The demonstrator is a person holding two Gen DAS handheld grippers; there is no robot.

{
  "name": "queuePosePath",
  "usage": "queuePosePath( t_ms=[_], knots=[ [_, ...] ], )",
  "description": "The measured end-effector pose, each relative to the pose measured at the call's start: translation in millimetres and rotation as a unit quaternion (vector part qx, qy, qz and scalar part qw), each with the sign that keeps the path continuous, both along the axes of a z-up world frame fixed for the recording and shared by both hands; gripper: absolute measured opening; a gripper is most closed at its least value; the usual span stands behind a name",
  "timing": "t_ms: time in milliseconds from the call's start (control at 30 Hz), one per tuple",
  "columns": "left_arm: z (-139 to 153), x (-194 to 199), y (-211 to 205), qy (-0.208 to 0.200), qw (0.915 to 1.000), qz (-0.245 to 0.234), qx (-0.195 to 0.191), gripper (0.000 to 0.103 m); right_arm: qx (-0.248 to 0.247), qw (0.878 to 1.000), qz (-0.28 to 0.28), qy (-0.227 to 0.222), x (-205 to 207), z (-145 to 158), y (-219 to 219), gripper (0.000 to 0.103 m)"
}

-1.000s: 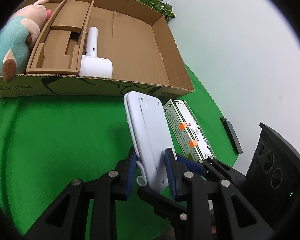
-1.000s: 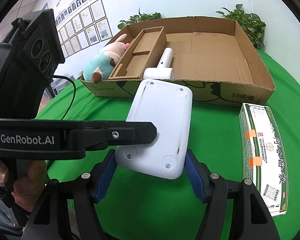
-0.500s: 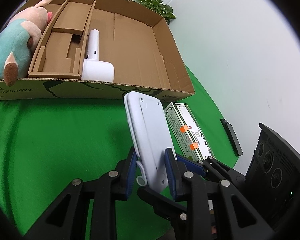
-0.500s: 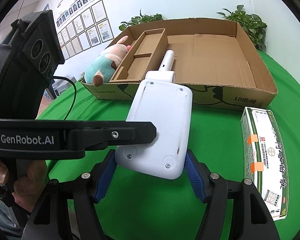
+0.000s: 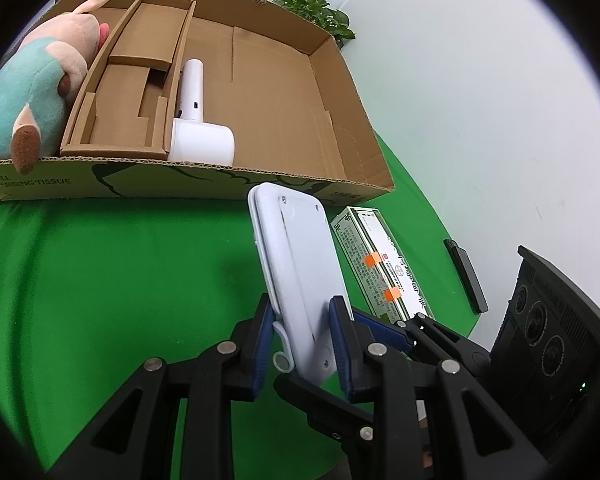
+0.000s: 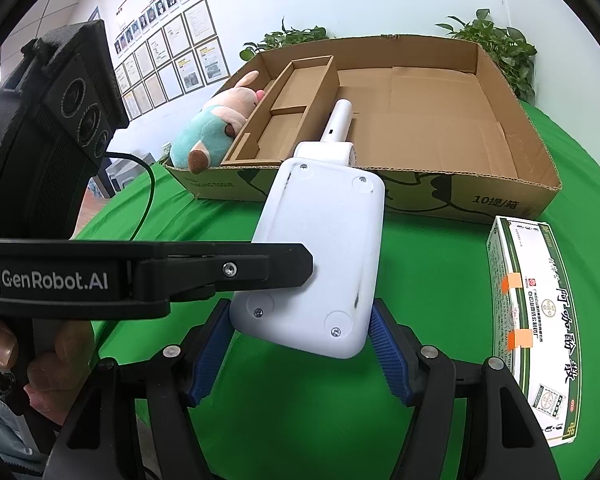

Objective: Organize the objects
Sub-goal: 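Lift the white device with the right tool and carry it toward the tray box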

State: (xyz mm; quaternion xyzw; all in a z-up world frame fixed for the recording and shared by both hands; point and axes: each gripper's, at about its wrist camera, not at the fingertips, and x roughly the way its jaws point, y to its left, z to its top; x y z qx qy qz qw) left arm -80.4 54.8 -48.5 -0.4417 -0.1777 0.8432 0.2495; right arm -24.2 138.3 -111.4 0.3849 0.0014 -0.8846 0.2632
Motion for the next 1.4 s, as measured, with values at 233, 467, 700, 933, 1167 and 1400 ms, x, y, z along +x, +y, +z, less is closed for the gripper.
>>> queuePosePath(
  t_ms=[233, 467, 700, 933, 1167, 1400],
  knots=[
    [-2, -1, -1, -0.004, 1.0, 0.001, 0.0, 0.026, 0.0, 1.0, 0.0, -0.005, -3, -2, -2, 0.065],
    [-2, -1, 0, -0.002, 1.0, 0.002, -0.001, 0.026, -0.003, 1.0, -0.005, -0.004, -3, -2, -2, 0.065],
    [2, -1, 0, 0.005, 1.0, 0.005, -0.003, 0.026, -0.007, 1.0, -0.005, 0.002, -2, 1, -2, 0.065],
    [15, -6, -3, 0.023, 0.9997, 0.01, -0.004, 0.026, -0.01, 1.0, -0.002, 0.018, -7, 13, -5, 0.065],
    [41, -19, -6, 0.058, 0.9981, 0.014, -0.012, 0.026, -0.015, 0.999, 0.001, 0.05, -23, 37, -8, 0.065],
    [66, -41, -6, 0.092, 0.9952, 0.022, -0.027, 0.026, -0.02, 0.998, 0.004, 0.067, -50, 61, -10, 0.065]
  ],
)
